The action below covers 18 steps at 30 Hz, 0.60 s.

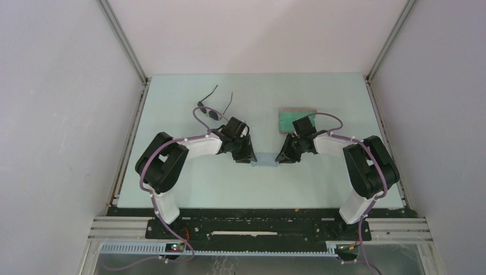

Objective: Organize the sunglasses
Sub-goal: Pick up the glasses cleaning cloth from the center of the board.

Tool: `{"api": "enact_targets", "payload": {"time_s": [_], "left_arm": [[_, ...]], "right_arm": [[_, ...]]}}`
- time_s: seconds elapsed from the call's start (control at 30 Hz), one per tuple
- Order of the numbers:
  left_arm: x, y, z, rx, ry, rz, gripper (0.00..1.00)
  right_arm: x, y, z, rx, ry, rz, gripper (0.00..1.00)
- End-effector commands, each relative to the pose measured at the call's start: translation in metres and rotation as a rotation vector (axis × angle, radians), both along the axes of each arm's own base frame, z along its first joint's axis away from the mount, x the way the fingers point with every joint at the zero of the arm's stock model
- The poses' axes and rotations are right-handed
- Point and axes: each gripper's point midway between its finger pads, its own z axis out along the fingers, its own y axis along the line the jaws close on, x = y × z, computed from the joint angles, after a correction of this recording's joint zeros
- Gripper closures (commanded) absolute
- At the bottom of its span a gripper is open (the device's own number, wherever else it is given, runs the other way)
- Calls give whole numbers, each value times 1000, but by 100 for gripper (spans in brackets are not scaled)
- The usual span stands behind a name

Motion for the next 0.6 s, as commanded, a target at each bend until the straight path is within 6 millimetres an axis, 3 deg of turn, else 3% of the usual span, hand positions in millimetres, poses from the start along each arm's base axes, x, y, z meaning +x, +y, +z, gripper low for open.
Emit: {"api": "enact_targets", "payload": {"time_s": [0.0, 0.13, 0.57], "left_arm": [[8, 15, 1, 84, -37, 30, 54], [12, 21, 3, 88, -50, 66, 52], [11, 19, -10, 79, -14, 65, 58]], "right_arm": [[1, -24, -13, -149, -14, -38, 70], [3, -28, -12, -165, -25, -50, 70], [3, -26, -16, -154, -12, -51, 70]]}}
